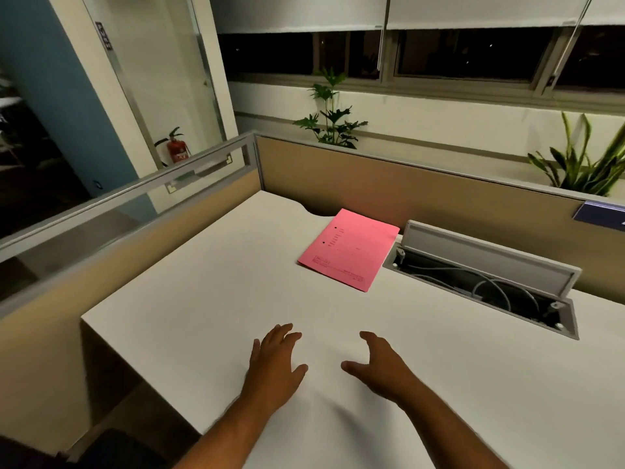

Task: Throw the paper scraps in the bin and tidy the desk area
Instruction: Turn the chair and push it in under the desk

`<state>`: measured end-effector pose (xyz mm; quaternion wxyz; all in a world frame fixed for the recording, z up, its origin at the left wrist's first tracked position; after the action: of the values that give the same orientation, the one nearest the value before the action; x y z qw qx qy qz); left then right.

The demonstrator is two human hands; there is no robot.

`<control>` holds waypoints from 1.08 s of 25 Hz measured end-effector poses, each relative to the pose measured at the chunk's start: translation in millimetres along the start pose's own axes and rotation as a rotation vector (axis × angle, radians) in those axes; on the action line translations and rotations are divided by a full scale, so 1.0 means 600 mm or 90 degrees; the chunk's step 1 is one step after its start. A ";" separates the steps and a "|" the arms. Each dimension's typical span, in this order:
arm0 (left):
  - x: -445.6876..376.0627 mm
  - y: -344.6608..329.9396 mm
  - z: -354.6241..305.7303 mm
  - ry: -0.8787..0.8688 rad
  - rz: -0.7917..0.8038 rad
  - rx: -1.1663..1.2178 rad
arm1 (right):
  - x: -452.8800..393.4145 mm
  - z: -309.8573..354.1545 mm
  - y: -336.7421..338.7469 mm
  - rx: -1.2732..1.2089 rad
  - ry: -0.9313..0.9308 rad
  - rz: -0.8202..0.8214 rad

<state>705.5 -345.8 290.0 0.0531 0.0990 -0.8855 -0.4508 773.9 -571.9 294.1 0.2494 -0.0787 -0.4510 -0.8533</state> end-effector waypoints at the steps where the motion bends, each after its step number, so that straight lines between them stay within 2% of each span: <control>1: 0.023 0.000 0.003 0.009 -0.004 0.005 | 0.011 0.000 -0.014 -0.008 0.006 0.018; 9: 0.224 0.061 0.122 0.162 -0.030 0.020 | 0.102 0.091 -0.186 -0.112 0.048 0.212; 16: 0.393 0.138 0.257 0.280 -0.078 0.051 | 0.178 0.208 -0.339 -0.038 0.136 0.312; 21: 0.532 0.207 0.371 0.342 -0.124 0.059 | 0.241 0.285 -0.455 0.015 0.178 0.337; 27: 0.697 0.294 0.522 0.371 -0.129 0.025 | 0.342 0.387 -0.618 0.026 0.166 0.379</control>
<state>218.0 -91.2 250.6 0.2580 0.3129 -0.8271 -0.3890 391.4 -283.2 231.6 0.5453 -0.0922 -0.3890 -0.7367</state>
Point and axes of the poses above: each hand's wrist, its own x-axis away from the middle knuckle, its own y-axis out of the back of the hand, z = x × y, the point moved 8 cm from there along -x, towards the middle knuckle, and after that the axes turned 10 degrees about x, right-handed, at the moved point
